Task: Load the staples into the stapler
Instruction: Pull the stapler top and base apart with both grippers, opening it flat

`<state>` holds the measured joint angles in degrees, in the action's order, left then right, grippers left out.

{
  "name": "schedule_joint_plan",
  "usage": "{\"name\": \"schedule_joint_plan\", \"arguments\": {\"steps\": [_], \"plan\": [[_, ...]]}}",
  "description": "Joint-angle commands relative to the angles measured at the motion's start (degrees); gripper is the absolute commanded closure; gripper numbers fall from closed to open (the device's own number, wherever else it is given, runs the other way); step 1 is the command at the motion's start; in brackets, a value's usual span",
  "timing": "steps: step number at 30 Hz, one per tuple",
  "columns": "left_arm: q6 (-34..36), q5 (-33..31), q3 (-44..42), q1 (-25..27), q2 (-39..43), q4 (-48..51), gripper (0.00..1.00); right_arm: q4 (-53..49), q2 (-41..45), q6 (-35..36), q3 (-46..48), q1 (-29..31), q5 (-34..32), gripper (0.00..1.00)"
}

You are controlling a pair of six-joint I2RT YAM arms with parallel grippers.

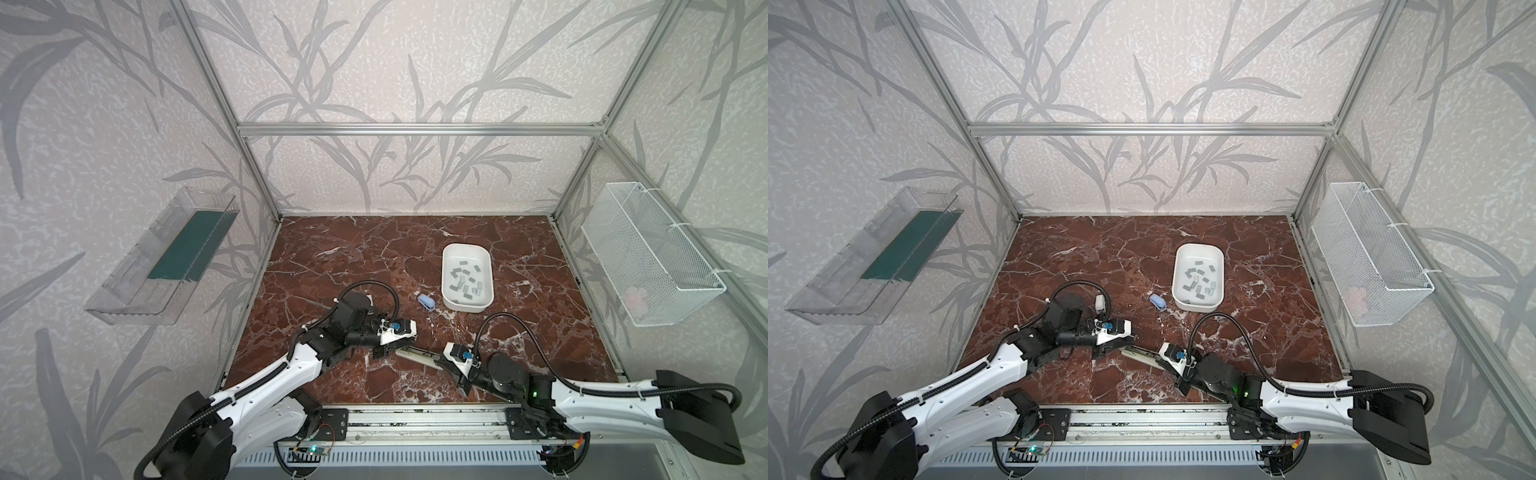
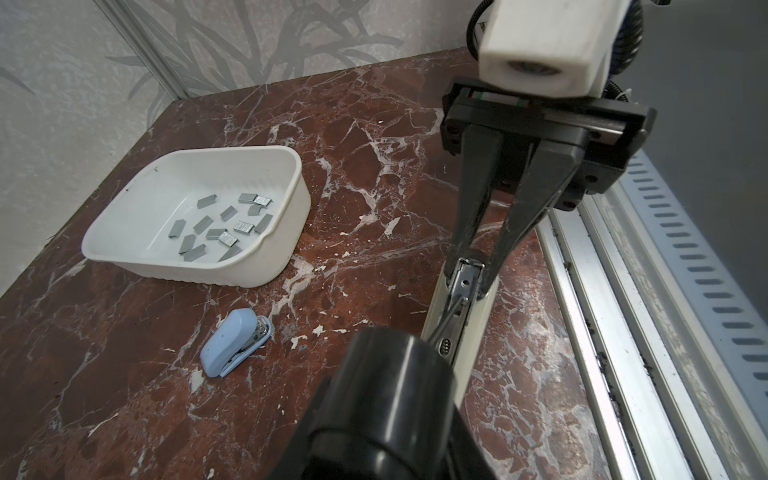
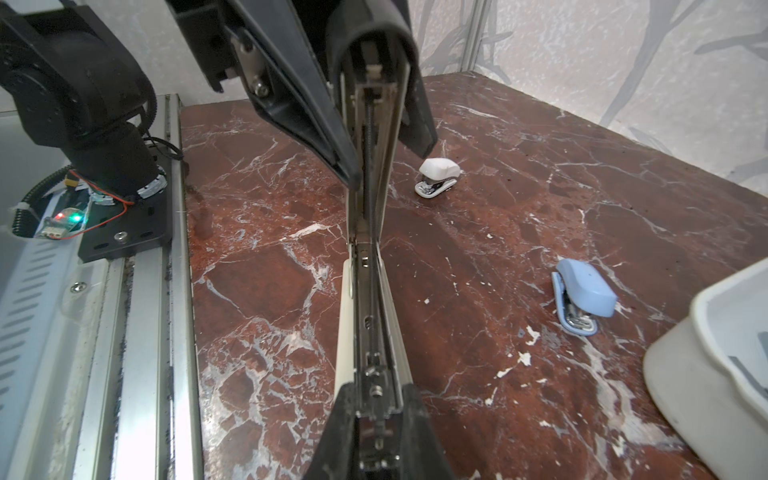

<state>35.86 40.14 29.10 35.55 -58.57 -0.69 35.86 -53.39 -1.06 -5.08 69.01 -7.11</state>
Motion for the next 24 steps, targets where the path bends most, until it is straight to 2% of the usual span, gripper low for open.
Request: {"name": "schedule_joint_plan", "arguments": {"steps": [1,10,16,24], "plan": [[-2.37,-24.48,1.13,-3.12,-0.66,-15.51,0.7,-0.52,1.54,-2.25,1.21,2.85,7.26,1.0],[-5.16,-35.57,2.77,-3.37,-4.36,-16.81,0.6,-0.06,1.7,-2.41,2.29,2.8,5.7,1.0],[-3.74,-36.19,3.92,-4.64,-8.53,-16.54,0.58,-2.64,4.68,-2.33,3.05,2.8,2.78,1.0],[-1.45,-36.83,7.08,-5.85,-12.88,-12.14,0.58,-2.52,1.82,-4.49,2.88,2.57,-3.26,1.0]]}}
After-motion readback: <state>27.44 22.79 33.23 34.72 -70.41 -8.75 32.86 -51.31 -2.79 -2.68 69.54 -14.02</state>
